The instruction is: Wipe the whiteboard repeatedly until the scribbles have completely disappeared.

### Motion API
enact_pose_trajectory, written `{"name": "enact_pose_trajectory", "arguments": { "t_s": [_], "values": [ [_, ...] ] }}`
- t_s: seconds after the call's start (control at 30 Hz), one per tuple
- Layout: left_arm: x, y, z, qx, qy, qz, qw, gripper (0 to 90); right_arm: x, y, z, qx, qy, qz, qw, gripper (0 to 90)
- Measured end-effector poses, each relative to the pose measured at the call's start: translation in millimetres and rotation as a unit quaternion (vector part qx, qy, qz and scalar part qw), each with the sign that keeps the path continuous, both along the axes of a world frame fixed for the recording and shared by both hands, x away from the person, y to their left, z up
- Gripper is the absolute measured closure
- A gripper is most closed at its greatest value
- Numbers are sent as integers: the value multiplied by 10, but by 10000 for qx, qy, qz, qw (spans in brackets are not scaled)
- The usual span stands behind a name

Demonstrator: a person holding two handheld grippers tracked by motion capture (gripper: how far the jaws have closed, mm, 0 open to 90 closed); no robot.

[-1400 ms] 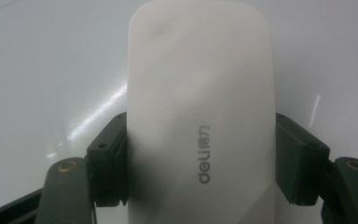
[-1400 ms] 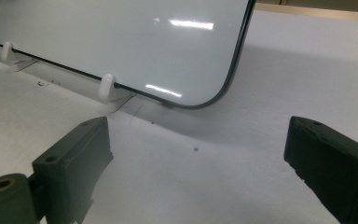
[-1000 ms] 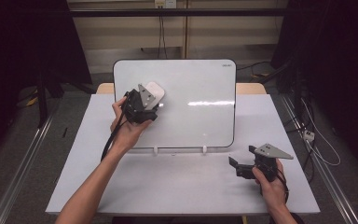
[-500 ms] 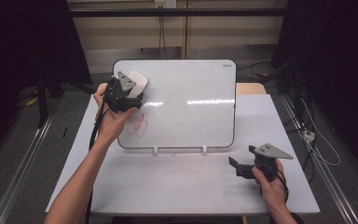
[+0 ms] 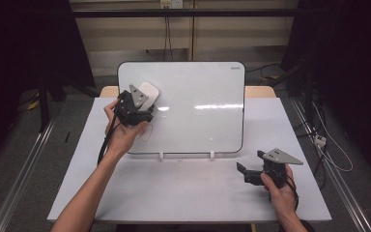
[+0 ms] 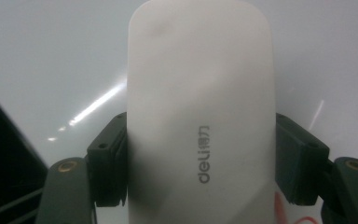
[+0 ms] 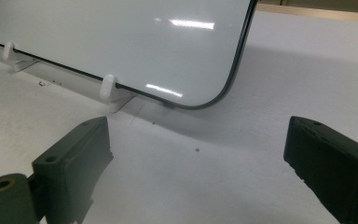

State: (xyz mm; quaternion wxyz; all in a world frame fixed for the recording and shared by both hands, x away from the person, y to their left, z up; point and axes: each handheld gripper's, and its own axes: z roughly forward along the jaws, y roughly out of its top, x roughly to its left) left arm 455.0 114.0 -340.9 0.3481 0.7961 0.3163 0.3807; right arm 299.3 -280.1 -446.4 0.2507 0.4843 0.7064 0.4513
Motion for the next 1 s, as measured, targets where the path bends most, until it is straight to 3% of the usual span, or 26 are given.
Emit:
{"name": "enact_pose_trajectory", "arguments": {
  "t_s": [0.1,0.27,0.37,0.83,1.0],
  "values": [
    [-60,-97,-56,148,-15,-82,9999,310,0,0,0,2,2,1,10000,75],
    [-120,-166,-120,132,-31,-142,9998,310,-2,-5,0,11,-3,17,10000,75],
    [-161,-209,-162,245,-41,-200,9995,310,-1,-6,-1,10,-3,20,10000,74],
    [-110,-126,-98,286,112,-291,9991,310,-1,-11,-4,9,8,13,10000,75],
    [-62,-1,-50,101,156,-169,9997,310,-4,-13,-3,7,6,15,10000,75]
  ]
}}
